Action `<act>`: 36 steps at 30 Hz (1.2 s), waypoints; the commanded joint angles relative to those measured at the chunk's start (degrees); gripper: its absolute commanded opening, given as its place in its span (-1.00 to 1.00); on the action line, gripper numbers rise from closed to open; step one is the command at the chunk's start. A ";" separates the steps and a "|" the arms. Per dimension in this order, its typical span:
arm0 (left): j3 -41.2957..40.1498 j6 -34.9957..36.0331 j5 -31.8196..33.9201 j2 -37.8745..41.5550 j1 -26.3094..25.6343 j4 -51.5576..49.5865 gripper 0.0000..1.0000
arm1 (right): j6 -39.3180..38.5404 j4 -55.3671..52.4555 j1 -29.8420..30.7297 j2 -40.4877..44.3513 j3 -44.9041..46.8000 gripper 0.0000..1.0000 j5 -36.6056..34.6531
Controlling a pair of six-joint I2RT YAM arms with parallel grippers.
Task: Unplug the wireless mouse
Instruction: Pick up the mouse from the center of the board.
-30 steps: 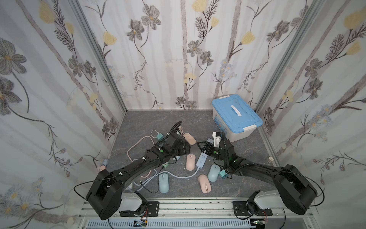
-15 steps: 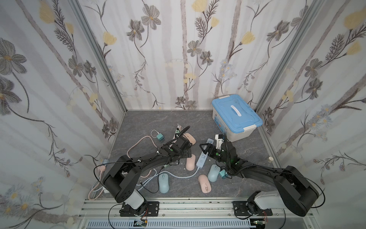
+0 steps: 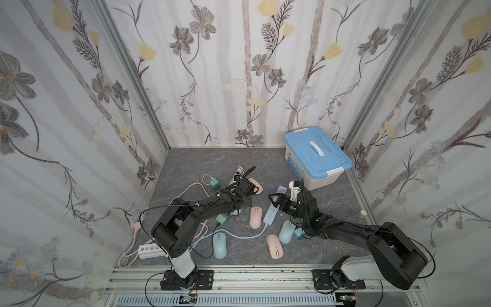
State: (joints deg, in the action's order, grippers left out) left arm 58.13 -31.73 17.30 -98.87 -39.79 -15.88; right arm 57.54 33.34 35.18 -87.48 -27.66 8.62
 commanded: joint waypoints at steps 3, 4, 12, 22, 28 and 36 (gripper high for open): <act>0.52 0.60 0.55 -2.93 0.06 -1.75 0.59 | 0.39 2.86 -0.21 0.12 0.48 0.60 -0.63; 0.58 0.49 0.63 -3.51 -0.06 -1.74 0.59 | 0.39 2.96 -0.25 -0.01 0.50 0.60 -0.54; 1.78 1.60 2.95 -6.70 -1.86 -3.44 0.53 | 0.70 3.26 -0.31 -0.24 0.96 0.60 -0.52; 1.70 2.20 5.00 -8.09 -2.30 -7.22 0.43 | 1.09 3.66 -0.39 -0.37 1.03 0.60 -0.62; 0.55 1.65 0.11 -7.91 -2.31 -5.98 0.31 | 1.04 3.21 -0.45 -0.17 1.12 0.60 -0.84; 1.57 0.02 -0.53 -6.66 -2.36 -9.95 0.45 | 0.91 2.87 -0.44 0.21 1.07 0.60 -0.94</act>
State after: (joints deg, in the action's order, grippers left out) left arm 59.51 -31.48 20.03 -105.54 -42.00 -17.80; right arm 58.19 34.06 34.81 -87.50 -26.48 8.62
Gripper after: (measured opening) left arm 0.732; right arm 0.800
